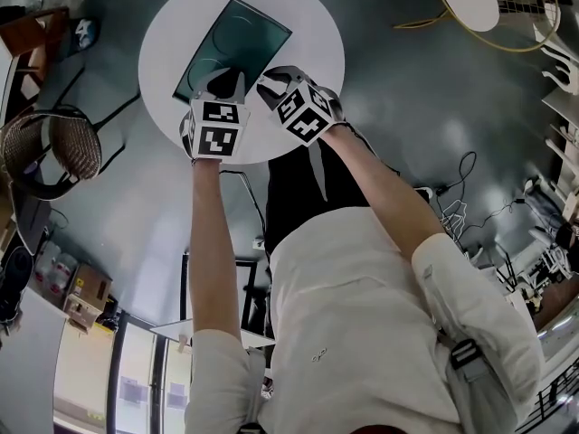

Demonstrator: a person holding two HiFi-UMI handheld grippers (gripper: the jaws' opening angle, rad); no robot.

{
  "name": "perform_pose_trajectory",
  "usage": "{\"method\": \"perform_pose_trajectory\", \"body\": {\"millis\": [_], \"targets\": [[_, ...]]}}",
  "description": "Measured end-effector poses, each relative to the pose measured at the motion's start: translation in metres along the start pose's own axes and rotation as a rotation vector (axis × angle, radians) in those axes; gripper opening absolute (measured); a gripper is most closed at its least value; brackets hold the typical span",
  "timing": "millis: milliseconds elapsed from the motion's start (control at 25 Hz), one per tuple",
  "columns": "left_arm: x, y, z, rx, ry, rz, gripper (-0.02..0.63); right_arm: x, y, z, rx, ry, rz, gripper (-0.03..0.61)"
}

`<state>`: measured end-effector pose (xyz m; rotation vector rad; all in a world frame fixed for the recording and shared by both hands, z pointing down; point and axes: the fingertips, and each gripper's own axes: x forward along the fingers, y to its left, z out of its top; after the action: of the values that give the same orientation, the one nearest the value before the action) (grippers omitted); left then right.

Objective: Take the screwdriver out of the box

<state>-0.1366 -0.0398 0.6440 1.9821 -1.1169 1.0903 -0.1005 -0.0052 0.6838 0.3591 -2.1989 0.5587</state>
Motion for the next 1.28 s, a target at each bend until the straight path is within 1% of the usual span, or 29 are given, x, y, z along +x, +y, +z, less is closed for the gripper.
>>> {"method": "perform_pose_trajectory", "body": {"millis": [120, 200, 560, 680, 920, 1200, 1280], "targets": [[0.001, 0.001, 0.0, -0.015, 0.03, 0.004, 0.031, 0.001, -0.001, 0.0, -0.001, 0.003, -0.002, 0.098], [0.003, 0.003, 0.0, -0.027, 0.049, 0.005, 0.023, 0.002, -0.003, 0.0, -0.004, 0.007, -0.005, 0.083], [0.004, 0.007, 0.001, -0.095, 0.092, 0.04, 0.011, 0.003, -0.004, 0.0, 0.003, 0.008, 0.008, 0.075], [0.004, 0.007, 0.0, -0.104, 0.092, 0.066, 0.011, 0.004, -0.004, -0.001, 0.013, 0.015, 0.009, 0.072], [0.004, 0.01, 0.0, -0.16, 0.09, 0.114, 0.011, 0.004, -0.003, -0.001, 0.008, 0.021, 0.017, 0.069], [0.005, 0.012, -0.002, -0.22, 0.097, 0.124, 0.009, 0.003, -0.003, -0.003, -0.004, 0.044, 0.024, 0.067], [0.005, 0.014, -0.001, -0.222, 0.091, 0.13, 0.009, -0.001, -0.002, -0.007, -0.003, 0.054, 0.027, 0.067]]}}
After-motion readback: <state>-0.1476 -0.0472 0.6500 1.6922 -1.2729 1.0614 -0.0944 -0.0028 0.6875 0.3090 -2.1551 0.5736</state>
